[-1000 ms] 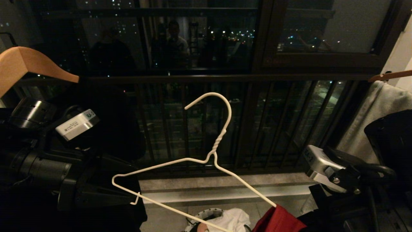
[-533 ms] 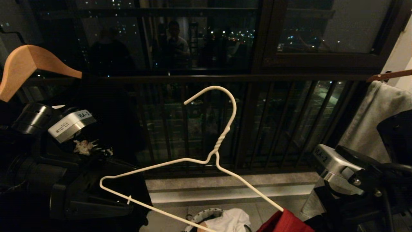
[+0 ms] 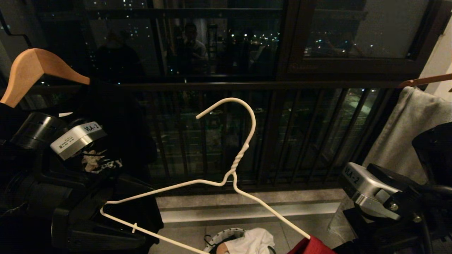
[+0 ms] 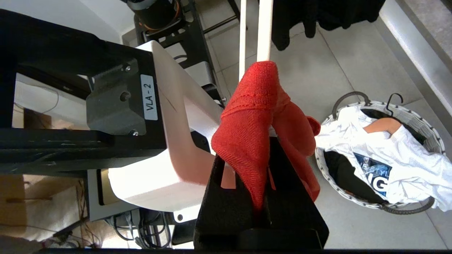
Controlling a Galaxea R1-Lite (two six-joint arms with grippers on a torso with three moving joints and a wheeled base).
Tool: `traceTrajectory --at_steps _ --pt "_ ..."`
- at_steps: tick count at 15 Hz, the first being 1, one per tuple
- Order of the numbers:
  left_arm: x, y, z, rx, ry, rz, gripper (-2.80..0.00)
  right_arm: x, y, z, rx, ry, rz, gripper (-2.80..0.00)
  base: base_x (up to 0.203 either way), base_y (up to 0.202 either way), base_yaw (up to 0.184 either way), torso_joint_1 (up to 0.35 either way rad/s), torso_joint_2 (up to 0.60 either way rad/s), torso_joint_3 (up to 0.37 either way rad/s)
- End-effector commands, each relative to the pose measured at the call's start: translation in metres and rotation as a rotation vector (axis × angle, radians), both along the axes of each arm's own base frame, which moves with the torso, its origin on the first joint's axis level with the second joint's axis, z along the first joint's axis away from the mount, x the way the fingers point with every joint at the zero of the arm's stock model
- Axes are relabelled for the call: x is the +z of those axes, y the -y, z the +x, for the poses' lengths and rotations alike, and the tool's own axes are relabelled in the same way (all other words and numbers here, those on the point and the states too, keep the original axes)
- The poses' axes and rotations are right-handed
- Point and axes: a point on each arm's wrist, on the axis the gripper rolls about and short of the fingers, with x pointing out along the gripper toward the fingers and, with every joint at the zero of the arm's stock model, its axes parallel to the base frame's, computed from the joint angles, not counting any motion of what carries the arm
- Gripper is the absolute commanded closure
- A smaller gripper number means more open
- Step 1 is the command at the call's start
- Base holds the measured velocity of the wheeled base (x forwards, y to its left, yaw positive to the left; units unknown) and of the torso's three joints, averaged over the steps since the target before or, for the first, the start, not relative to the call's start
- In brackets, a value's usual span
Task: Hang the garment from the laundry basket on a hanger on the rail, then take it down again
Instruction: Take the clothes off the clothes rack
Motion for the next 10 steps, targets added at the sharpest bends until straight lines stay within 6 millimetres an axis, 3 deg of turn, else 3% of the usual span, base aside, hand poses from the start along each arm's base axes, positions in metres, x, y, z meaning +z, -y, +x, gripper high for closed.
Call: traceTrajectory --at_steps 1,9,10 --pt "-0.0005 0.0012 -0.0016 -0.01 -0.001 -0.003 -2.8 -0.0006 -0.001 -0.0001 0.011 -0.006 0.001 0.0 0.0 0.0 0.0 0.0 0.0 0.0" --pt "-0.0035 0.0052 -0.0032 -0.029 -0.009 0.004 -2.8 0.0004 -0.0009 -0.0016 0.017 -0.005 0.006 0.0 0.0 0.0 0.0 0.0 0.0 0.0" --pt "-0.0041 0.0051 -0.0036 -0.029 -0.011 0.004 0.0 0.0003 -0.0009 -0.0016 0.017 -0.005 0.005 0.0 0.0 0.0 0.0 0.0 0.0 0.0"
